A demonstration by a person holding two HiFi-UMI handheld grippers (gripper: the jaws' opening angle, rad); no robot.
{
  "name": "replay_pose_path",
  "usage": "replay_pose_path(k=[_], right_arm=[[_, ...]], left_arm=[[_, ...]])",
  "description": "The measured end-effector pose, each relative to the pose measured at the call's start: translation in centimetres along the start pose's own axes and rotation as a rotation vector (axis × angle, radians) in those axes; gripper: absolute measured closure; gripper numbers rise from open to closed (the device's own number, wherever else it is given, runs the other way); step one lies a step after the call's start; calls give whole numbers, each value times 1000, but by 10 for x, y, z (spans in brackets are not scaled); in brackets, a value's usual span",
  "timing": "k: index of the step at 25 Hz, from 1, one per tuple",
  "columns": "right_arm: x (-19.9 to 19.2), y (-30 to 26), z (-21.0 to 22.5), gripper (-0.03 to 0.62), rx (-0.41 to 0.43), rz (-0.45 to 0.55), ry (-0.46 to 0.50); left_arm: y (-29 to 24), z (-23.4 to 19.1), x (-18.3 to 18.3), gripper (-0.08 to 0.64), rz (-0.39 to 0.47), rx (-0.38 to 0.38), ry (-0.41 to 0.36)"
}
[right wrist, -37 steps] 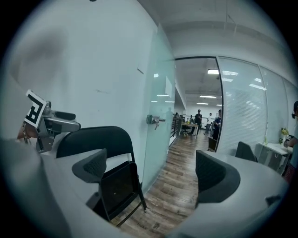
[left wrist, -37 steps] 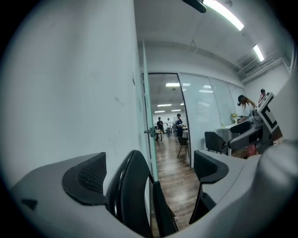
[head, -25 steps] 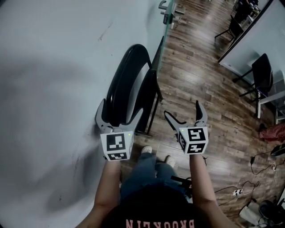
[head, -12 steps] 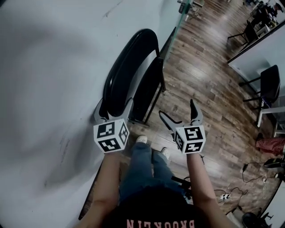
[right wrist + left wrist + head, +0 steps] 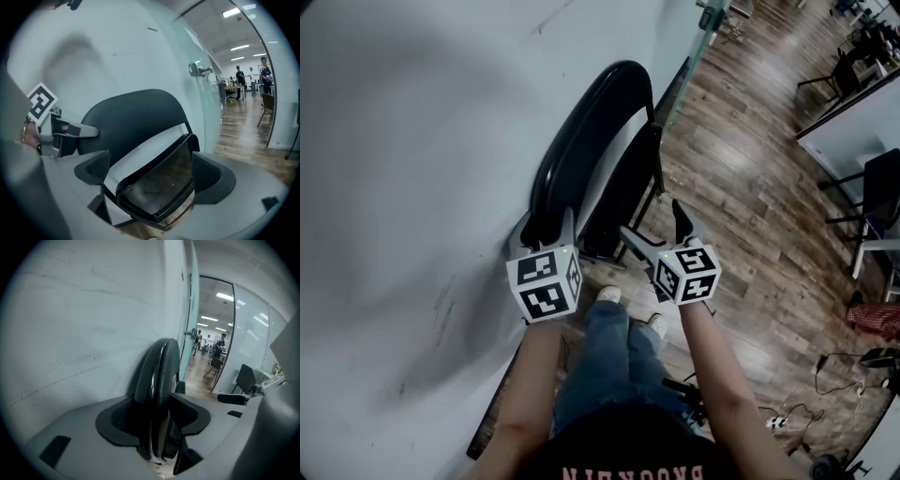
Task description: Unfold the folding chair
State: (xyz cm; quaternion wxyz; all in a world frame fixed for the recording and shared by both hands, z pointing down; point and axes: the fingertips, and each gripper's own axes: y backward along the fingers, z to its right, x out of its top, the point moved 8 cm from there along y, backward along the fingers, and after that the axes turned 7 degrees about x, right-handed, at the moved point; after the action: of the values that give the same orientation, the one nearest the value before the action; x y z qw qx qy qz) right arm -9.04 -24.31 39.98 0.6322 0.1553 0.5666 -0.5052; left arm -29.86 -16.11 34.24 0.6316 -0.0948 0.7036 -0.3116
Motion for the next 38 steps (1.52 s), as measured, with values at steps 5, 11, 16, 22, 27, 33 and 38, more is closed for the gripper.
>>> replay_pose_path(k=[5,11,16,22,27,33,38], right_arm=[[-30,-55,6,55,44,-58,-153],[-65,-91,5,93,89,-86,-402],[-83,-100,-15,292,102,-111,-487],[-93,-101,-37,469,112,-58,-546],[-94,-93,-37,479,92,-43,-575],[-98,-70,-26,477,76,-35,-585],[-105,-41,-17,476,84,-1,-606]], left_arm=[[0,0,0,359,-12,-8,-28],[-1,-1,0,365,-22,-33,-45],[-2,0,-2,371,-15,-38,-84],[-3,0,-2,374,-14,-44,-95],[-2,2,-2,376,-11,-41,-95],[8,20,-4,380,-29,-67,-117],[27,52,-8,379,-41,-147,-160]])
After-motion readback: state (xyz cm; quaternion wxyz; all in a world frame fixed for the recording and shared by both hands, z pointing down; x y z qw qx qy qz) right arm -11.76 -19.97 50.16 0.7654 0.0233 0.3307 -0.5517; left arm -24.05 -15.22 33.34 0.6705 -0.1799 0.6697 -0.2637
